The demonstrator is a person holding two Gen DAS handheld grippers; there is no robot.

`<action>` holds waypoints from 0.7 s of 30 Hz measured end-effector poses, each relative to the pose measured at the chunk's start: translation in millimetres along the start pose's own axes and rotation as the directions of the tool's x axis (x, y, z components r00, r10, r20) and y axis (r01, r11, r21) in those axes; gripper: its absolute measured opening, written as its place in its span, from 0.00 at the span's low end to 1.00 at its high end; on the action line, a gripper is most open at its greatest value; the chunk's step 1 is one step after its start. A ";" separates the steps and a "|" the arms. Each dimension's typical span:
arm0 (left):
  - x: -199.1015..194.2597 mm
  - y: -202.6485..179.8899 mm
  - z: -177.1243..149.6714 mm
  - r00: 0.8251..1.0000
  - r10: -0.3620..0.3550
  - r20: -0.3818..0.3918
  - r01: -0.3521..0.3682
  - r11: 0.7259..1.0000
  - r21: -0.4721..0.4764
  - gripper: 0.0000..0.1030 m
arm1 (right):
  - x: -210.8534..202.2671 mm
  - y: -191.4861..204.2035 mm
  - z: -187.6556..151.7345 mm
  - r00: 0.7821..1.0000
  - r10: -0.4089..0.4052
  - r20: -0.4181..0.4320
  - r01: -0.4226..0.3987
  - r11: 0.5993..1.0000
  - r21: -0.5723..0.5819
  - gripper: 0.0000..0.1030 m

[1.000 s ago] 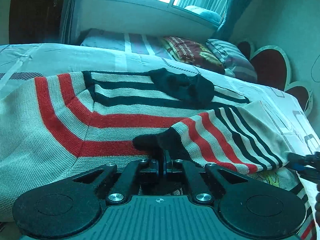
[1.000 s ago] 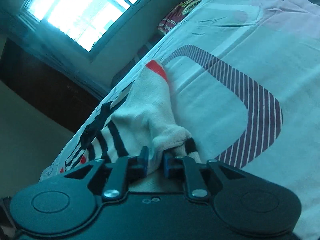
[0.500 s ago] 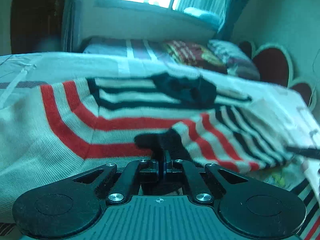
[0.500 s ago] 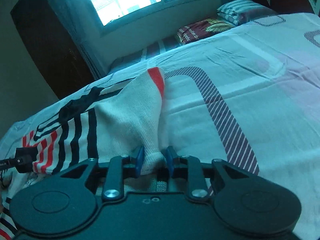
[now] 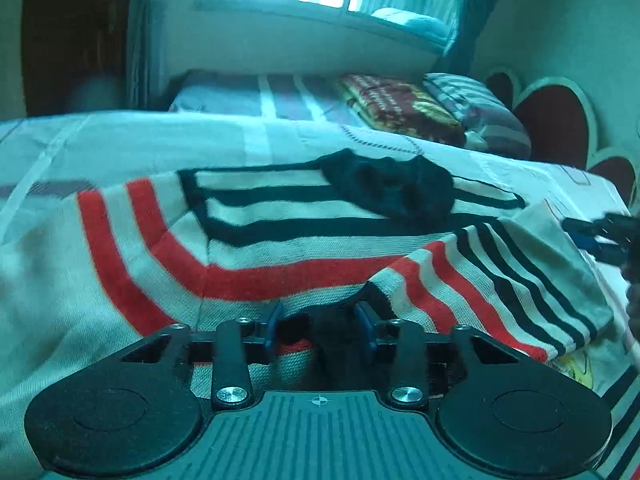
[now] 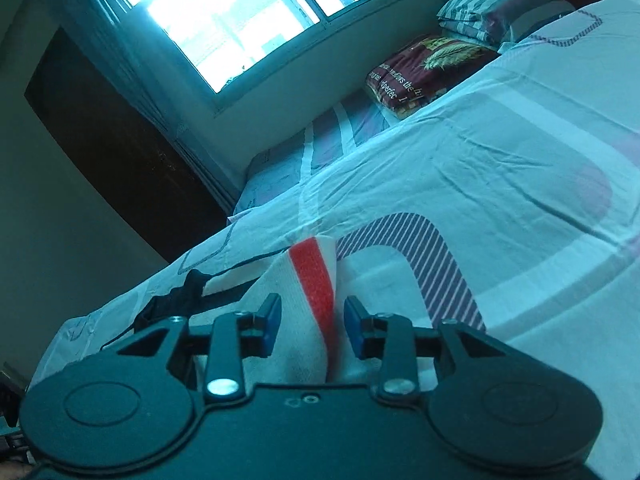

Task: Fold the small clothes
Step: 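Open the right tool to release the sleeve onto the sweater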

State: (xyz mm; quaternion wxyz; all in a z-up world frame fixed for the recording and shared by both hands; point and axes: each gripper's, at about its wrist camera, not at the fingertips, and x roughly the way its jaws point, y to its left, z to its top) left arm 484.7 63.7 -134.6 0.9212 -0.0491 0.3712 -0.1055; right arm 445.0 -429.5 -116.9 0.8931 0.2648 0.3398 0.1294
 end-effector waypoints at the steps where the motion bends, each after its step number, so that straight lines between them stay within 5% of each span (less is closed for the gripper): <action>1: -0.3 -1.0 0.6 1.000 -0.012 0.001 0.012 1.000 0.002 0.09 | 5.6 1.9 0.2 1.000 -0.006 -0.014 0.005 1.000 -0.022 0.30; 2: -3.1 -0.5 0.3 1.000 -0.006 0.020 0.007 1.000 -0.013 0.09 | 9.0 7.1 -2.2 1.000 -0.014 -0.023 0.013 0.998 -0.069 0.16; 4: -11.5 -0.6 -3.5 0.997 0.023 0.080 -0.022 1.000 -0.009 0.08 | 3.6 18.1 -3.5 0.999 -0.050 0.015 0.052 0.986 -0.156 0.09; 10: -8.0 4.7 -12.9 0.997 0.024 0.071 -0.024 1.000 -0.008 0.09 | 10.4 17.0 -7.2 0.992 -0.125 0.018 0.126 0.972 -0.199 0.09; 11: -10.2 5.7 -11.0 0.998 0.018 0.063 -0.018 1.000 -0.006 0.11 | 7.2 20.3 -7.0 0.990 -0.137 0.032 0.141 0.967 -0.214 0.18; 12: -15.8 7.8 -9.3 0.998 0.033 0.062 -0.032 0.999 -0.017 0.26 | 0.5 24.6 -7.3 0.986 -0.156 0.065 0.167 0.958 -0.233 0.29; 13: -25.1 8.5 -9.2 0.993 0.082 0.087 -0.081 0.997 -0.021 0.50 | -9.7 29.2 -6.9 0.980 -0.161 0.113 0.185 0.949 -0.254 0.29; 15: -46.2 3.9 -8.9 0.970 0.153 0.189 -0.156 0.988 0.000 0.59 | -23.3 39.4 -7.5 0.982 -0.123 0.142 0.160 0.943 -0.291 0.27; 21: -21.5 -68.0 13.4 0.984 -0.031 0.178 0.009 0.992 0.124 0.59 | 8.8 97.6 -29.3 1.000 -0.028 0.012 0.030 0.885 -0.465 0.26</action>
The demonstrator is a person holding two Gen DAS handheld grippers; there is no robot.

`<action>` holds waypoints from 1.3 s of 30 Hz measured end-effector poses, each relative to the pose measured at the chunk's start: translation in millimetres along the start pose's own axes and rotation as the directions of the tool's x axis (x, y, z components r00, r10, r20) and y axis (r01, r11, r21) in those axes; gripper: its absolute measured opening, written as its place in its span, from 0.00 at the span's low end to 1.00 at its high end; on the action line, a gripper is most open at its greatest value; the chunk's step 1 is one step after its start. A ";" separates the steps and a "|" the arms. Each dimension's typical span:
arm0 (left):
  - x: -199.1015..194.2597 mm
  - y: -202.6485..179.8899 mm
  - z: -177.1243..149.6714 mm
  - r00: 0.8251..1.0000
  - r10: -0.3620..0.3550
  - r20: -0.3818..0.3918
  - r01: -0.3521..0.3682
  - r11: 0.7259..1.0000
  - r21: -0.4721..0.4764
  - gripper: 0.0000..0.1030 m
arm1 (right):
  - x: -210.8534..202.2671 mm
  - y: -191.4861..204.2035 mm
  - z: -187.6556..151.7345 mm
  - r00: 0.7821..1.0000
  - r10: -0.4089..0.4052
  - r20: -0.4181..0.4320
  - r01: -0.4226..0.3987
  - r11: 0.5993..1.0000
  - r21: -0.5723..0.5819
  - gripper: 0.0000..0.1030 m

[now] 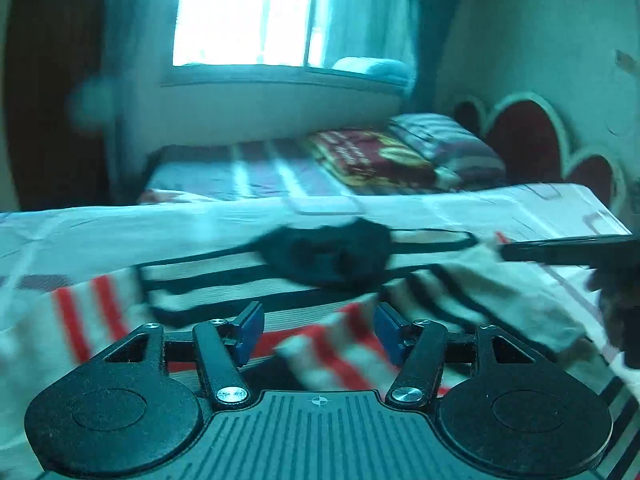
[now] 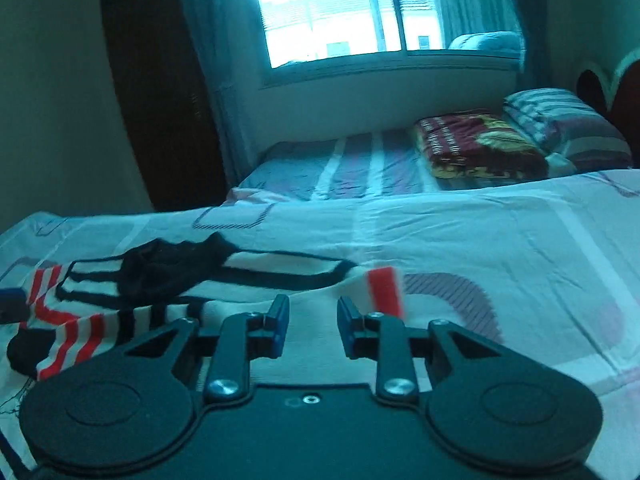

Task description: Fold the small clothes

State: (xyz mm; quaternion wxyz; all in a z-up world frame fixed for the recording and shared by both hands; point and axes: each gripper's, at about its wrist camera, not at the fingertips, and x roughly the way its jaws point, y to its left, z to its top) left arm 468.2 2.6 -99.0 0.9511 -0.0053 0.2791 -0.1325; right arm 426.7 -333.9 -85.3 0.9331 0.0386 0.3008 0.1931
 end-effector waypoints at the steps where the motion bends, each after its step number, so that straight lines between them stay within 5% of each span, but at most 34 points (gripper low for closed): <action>1: 11.3 -10.9 0.9 1.000 -0.025 -0.016 0.025 1.000 0.006 0.59 | 7.7 12.4 -0.8 0.999 0.029 -0.018 -0.029 0.999 -0.028 0.26; 4: 37.6 -30.0 -2.8 0.996 -0.045 -0.079 0.045 0.999 0.004 0.59 | 26.9 39.4 -5.6 0.995 0.073 -0.073 -0.080 0.992 -0.093 0.24; 6: 45.1 -29.1 -10.5 0.991 0.010 -0.131 -0.010 1.000 -0.001 0.59 | 32.7 45.0 -8.3 0.993 0.060 -0.104 -0.074 0.987 -0.141 0.20; 11: 10.5 8.1 -30.4 0.991 0.075 -0.114 -0.076 0.997 -0.008 0.59 | 22.4 -21.2 -1.9 0.982 -0.183 -0.050 0.180 0.982 -0.059 0.20; 16: -4.7 8.4 -28.7 0.990 0.118 -0.082 -0.116 0.993 0.028 0.59 | -8.8 -22.2 0.2 0.992 -0.127 -0.022 0.126 0.992 -0.022 0.24; 21: -7.2 12.8 -41.8 0.986 0.126 -0.111 -0.122 0.992 0.037 0.61 | -59.4 14.9 -37.2 0.996 -0.080 -0.025 0.076 0.989 -0.125 0.22; 24: -7.2 13.4 -45.1 0.985 0.137 -0.104 -0.135 0.990 0.031 0.65 | -61.6 30.8 -71.3 0.985 -0.133 -0.106 0.109 0.971 -0.213 0.23; 26: -7.3 11.5 -43.0 0.983 0.148 -0.111 -0.146 0.989 0.029 0.65 | -62.8 37.1 -73.0 0.983 -0.165 -0.075 0.148 0.970 -0.193 0.23; 29: -27.0 13.6 -38.8 0.983 0.154 -0.099 -0.157 0.987 -0.022 0.68 | -79.4 41.5 -57.1 0.987 -0.159 -0.021 0.156 0.982 -0.103 0.27; 31: -54.1 25.4 -46.1 0.983 0.174 -0.062 -0.179 0.980 -0.087 0.84 | -98.6 47.3 -53.7 0.990 -0.133 0.039 0.136 0.987 -0.086 0.33; 32: -69.3 36.6 -52.5 0.982 0.182 -0.046 -0.187 0.973 -0.136 0.84 | -105.0 49.4 -54.1 0.991 -0.125 0.040 0.128 0.988 -0.085 0.37; 35: -119.4 84.5 -80.9 0.972 0.232 -0.031 -0.229 0.916 -0.329 0.84 | -117.0 51.4 -62.4 0.993 -0.120 0.003 0.120 0.990 -0.069 0.41; 37: -155.5 126.6 -104.8 0.956 0.293 -0.014 -0.262 0.833 -0.487 0.74 | -124.8 50.9 -70.8 0.993 -0.117 -0.010 0.117 0.992 -0.042 0.41; 39: -188.1 171.0 -129.7 0.934 0.358 -0.019 -0.287 0.715 -0.638 0.72 | -129.5 48.9 -75.7 0.993 -0.111 -0.032 0.111 0.994 0.009 0.41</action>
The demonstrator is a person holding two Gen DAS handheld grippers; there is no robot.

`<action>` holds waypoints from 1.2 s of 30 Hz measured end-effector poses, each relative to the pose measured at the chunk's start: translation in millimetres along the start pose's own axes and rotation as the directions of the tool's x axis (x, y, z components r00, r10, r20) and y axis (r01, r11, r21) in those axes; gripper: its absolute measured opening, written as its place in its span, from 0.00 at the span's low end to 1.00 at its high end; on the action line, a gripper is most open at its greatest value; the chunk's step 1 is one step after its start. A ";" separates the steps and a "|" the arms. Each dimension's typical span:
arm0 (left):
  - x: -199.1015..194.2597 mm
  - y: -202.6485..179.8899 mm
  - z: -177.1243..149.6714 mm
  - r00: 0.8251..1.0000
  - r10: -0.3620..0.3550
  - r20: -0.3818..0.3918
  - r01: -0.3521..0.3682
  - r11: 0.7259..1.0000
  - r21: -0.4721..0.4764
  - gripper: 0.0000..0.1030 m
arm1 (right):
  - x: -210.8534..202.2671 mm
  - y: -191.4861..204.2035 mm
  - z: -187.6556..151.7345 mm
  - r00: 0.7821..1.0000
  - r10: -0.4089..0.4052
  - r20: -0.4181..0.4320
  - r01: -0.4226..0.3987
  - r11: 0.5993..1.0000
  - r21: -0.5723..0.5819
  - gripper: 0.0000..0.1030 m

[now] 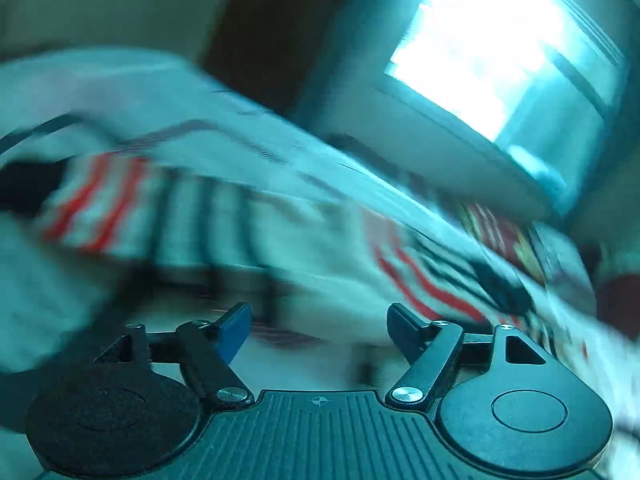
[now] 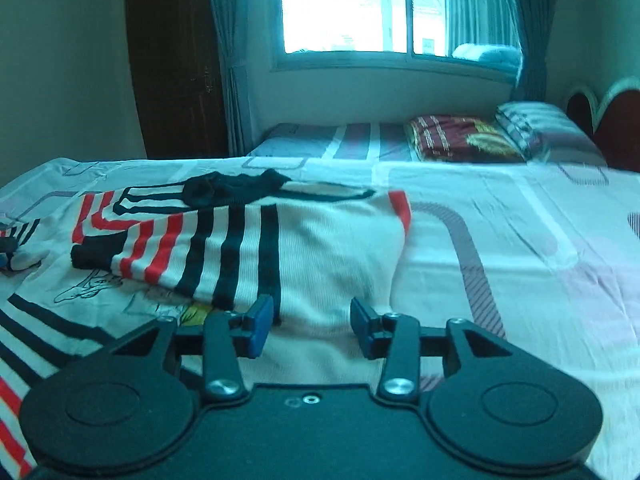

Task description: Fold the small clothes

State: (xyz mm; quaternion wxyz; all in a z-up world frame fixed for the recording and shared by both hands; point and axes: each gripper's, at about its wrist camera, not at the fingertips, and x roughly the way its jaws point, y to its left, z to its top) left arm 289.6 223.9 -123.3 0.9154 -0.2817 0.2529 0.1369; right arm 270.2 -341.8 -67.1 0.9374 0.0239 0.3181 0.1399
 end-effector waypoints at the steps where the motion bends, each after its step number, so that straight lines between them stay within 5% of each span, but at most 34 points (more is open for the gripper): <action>1: -6.0 25.3 5.6 0.999 0.034 0.017 -0.033 0.996 -0.081 0.71 | -2.2 -0.6 -2.3 1.000 0.008 -0.007 -0.008 1.000 0.028 0.41; 5: -16.4 114.2 18.1 0.992 0.099 0.081 -0.061 0.922 -0.383 0.69 | -5.9 5.2 -3.4 1.000 0.026 -0.017 -0.025 0.996 0.089 0.41; 8: -9.9 155.6 23.1 0.991 0.064 0.114 0.003 0.859 -0.512 0.48 | -6.9 14.2 3.0 0.999 0.038 -0.009 -0.037 0.995 0.093 0.41; 15: 11.5 176.2 43.9 0.990 0.066 0.121 0.012 0.835 -0.551 0.40 | -4.7 27.5 19.6 0.998 0.064 0.016 -0.065 0.994 0.082 0.41; 17: 14.9 175.0 46.4 0.989 0.091 0.115 -0.015 0.844 -0.536 0.30 | -1.7 26.4 19.8 0.998 0.065 0.016 -0.066 0.994 0.086 0.41; 18: 14.6 175.1 47.6 0.987 0.120 0.105 -0.048 0.852 -0.521 0.12 | 0.4 25.1 19.5 0.998 0.064 0.013 -0.065 0.994 0.093 0.41; 22: 11.0 167.9 43.9 0.981 0.143 0.133 -0.061 0.871 -0.487 0.09 | 17.5 9.7 21.0 1.000 -0.021 -0.006 0.021 0.988 0.152 0.41; 25: 3.1 139.9 55.4 0.976 0.099 0.195 -0.018 0.925 -0.380 0.09 | 24.1 -8.5 22.3 0.997 -0.077 -0.027 0.081 0.970 0.231 0.41; 29: 0.7 47.4 70.9 0.976 -0.050 0.210 0.073 0.992 -0.104 0.09 | 18.6 -18.1 18.2 0.996 -0.093 -0.015 0.094 0.965 0.247 0.41; 32: 13.5 -37.8 65.7 0.976 -0.163 0.146 0.154 0.986 0.070 0.09 | 13.5 -21.9 14.8 0.995 -0.097 -0.014 0.098 0.961 0.258 0.41; 36: 47.8 -150.9 27.5 0.971 -0.240 0.012 0.229 0.941 0.250 0.09 | 2.8 -26.3 11.2 0.995 -0.100 -0.002 0.097 0.956 0.277 0.41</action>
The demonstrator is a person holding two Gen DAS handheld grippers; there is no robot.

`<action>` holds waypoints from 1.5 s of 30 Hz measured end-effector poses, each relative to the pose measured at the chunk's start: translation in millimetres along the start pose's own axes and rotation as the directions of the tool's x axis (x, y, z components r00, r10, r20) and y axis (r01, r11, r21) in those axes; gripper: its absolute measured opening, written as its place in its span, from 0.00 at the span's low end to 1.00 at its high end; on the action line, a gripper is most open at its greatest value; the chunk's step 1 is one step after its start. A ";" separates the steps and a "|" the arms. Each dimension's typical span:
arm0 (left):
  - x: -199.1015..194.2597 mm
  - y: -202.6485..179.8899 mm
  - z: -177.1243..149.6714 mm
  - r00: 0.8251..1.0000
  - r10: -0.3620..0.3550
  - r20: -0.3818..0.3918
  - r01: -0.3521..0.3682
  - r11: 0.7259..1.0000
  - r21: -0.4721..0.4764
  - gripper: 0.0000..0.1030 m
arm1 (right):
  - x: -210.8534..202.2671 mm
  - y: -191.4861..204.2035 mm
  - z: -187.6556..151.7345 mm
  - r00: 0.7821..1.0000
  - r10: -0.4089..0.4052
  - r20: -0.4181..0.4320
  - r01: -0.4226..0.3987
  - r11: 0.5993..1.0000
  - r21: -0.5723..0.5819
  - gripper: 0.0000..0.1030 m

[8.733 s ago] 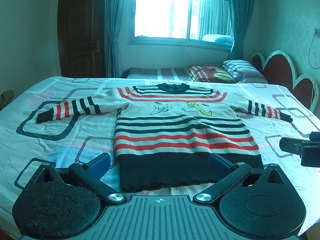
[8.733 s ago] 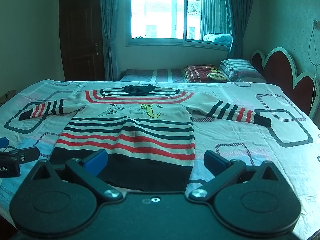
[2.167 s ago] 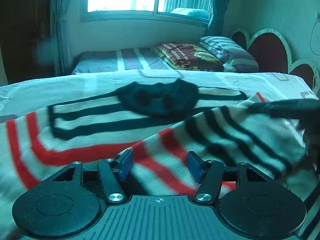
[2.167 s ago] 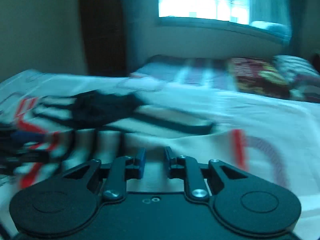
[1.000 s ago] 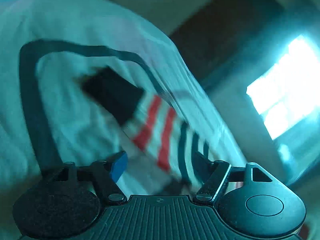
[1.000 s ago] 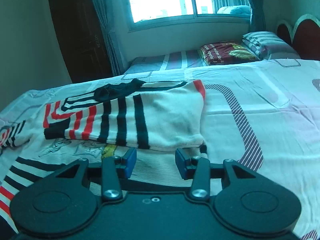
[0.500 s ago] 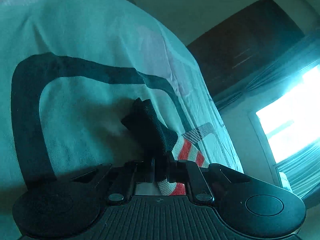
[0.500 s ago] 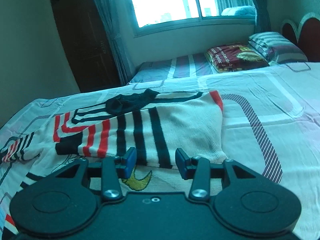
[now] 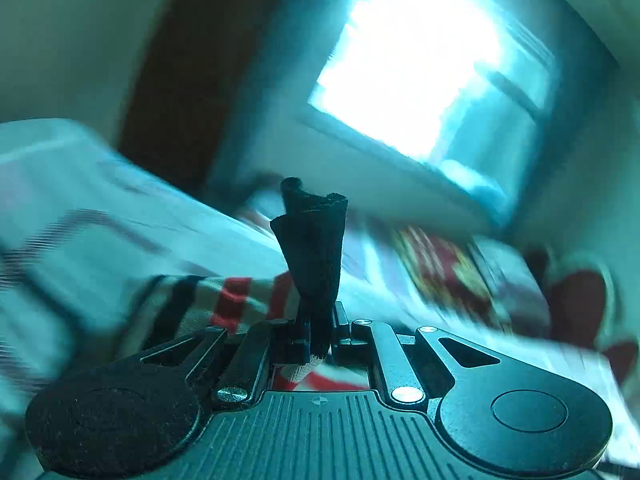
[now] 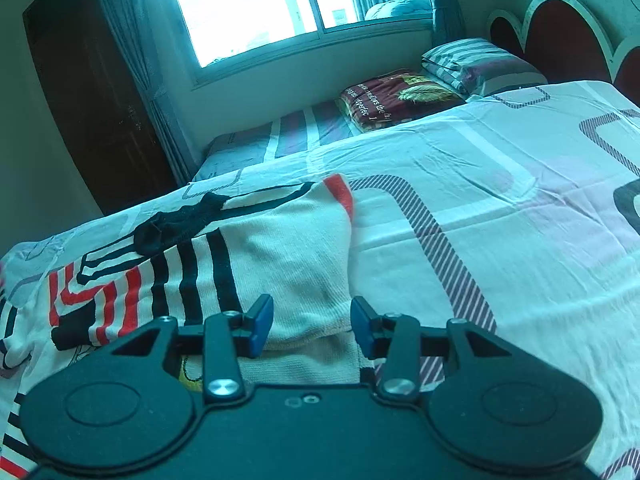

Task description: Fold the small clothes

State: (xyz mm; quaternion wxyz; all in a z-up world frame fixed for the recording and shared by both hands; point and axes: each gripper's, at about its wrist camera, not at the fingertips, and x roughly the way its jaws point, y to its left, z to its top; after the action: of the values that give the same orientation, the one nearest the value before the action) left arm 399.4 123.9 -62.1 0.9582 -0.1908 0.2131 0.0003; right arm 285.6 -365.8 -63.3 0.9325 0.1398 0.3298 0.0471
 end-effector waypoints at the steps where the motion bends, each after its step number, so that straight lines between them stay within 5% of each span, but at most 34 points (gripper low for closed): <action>1: 15.1 -24.7 -8.5 0.999 -0.018 -0.030 0.019 0.999 0.038 0.09 | -3.3 -2.6 0.6 1.000 -0.002 0.005 0.002 1.000 0.005 0.41; 6: 72.3 -129.1 -59.6 0.980 -0.065 -0.189 0.101 0.978 0.184 0.09 | -15.1 -27.2 6.2 0.999 -0.023 0.031 0.020 0.995 0.094 0.41; 10: 112.3 -178.9 -103.7 0.939 -0.032 -0.343 0.139 0.946 0.292 0.10 | -17.9 -46.4 11.8 0.999 -0.003 0.039 -0.005 0.979 0.205 0.44; 11: 112.4 -185.3 -110.1 0.946 -0.022 -0.323 0.134 0.935 0.328 0.14 | -17.7 -48.4 12.6 0.999 0.010 0.038 -0.019 0.974 0.226 0.49; 13: 97.6 -197.2 -109.0 0.944 -0.076 -0.320 0.189 0.921 0.341 0.46 | -17.1 -48.3 12.3 0.997 0.052 0.049 -0.063 0.964 0.258 0.54; 18: 15.2 -143.8 -90.1 0.975 -0.081 -0.206 0.149 0.926 0.346 0.46 | 4.0 -24.3 8.9 0.974 0.223 0.029 -0.221 0.926 0.306 0.55; 21: -6.0 -76.7 -79.6 0.990 0.082 -0.112 -0.030 0.912 0.408 0.46 | 32.7 3.6 6.9 0.950 0.311 -0.013 -0.290 0.899 0.328 0.53; 25: -19.6 -5.8 -71.1 0.969 0.224 -0.104 -0.164 0.897 0.410 0.46 | 82.4 34.0 3.1 0.928 0.362 -0.091 -0.300 0.869 0.394 0.48; 31: 8.4 25.9 -67.4 0.969 0.191 -0.155 -0.113 0.906 0.408 0.46 | 113.6 54.8 8.2 0.943 0.312 -0.118 -0.247 0.890 0.384 0.41; 34: 23.6 24.7 -72.7 0.967 0.201 -0.156 -0.124 0.907 0.403 0.45 | 116.0 71.0 15.7 0.961 0.234 -0.149 -0.192 0.948 0.255 0.05; 37: 28.0 28.1 -69.9 0.965 0.186 -0.182 -0.107 0.922 0.372 0.39 | 94.4 79.3 27.4 0.972 0.227 -0.058 -0.218 0.968 0.126 0.05; 41: 33.1 24.0 -72.5 0.963 0.188 -0.195 -0.094 0.907 0.410 0.39 | 55.9 74.1 39.3 0.975 0.215 0.060 -0.217 0.976 0.034 0.05; 45: 32.9 22.7 -68.8 0.957 0.188 -0.221 -0.083 0.907 0.413 0.38 | 84.6 60.6 21.5 0.987 0.143 -0.078 -0.142 0.990 0.018 0.05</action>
State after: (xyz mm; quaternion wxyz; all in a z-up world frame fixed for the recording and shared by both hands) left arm 399.4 117.1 -141.3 0.9389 0.0255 0.3433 -0.0007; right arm 365.2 -297.5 -80.6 0.9120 0.1666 0.3559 0.1173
